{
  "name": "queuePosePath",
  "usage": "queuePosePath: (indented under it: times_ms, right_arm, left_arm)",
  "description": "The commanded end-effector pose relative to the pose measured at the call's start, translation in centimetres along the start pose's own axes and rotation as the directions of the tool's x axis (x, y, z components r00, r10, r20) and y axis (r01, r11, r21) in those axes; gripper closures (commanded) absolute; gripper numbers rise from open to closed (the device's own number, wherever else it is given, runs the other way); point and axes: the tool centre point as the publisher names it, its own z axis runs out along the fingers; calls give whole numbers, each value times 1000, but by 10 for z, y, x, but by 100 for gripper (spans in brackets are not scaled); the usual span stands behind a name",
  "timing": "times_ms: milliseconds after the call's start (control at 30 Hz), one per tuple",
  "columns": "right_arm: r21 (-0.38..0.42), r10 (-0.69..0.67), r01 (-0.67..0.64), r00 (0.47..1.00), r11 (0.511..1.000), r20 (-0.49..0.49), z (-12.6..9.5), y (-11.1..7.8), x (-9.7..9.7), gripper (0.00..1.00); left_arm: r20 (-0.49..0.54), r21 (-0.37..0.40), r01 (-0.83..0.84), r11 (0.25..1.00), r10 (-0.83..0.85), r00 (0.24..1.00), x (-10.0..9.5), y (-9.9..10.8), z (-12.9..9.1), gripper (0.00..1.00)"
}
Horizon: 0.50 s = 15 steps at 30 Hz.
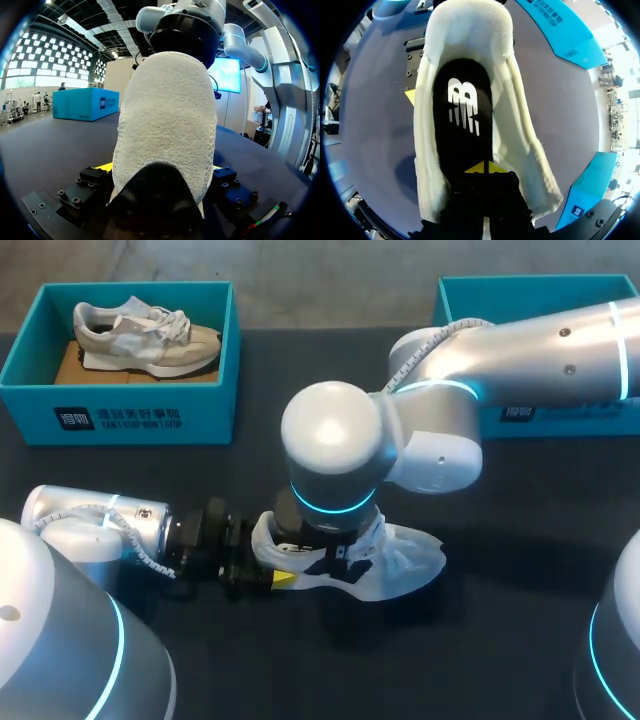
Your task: Take the shoe out of the shoebox, open the shoe tongue, remove and reinsert the insole, then place the shoe into the shoebox
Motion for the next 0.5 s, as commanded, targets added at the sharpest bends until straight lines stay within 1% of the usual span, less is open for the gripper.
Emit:
queuePosePath:
  times_ms: [33, 233, 500]
  right_arm:
    - [4, 3, -3, 1000, 1000, -7, 1, -7, -1, 100]
    - [3, 8, -8, 1000, 1000, -17, 7, -8, -2, 100]
    - [5, -4, 4, 999, 1000, -50, 18, -2, -6, 100]
  left_arm:
    - [-1, -1, 1, 1000, -1, 1000, -3, 2, 0, 100]
    - [-1, -1, 1, 1000, -1, 1000, -3, 2, 0, 100]
    - [-1, -1, 1, 1000, -1, 1000, -3, 2, 0, 100]
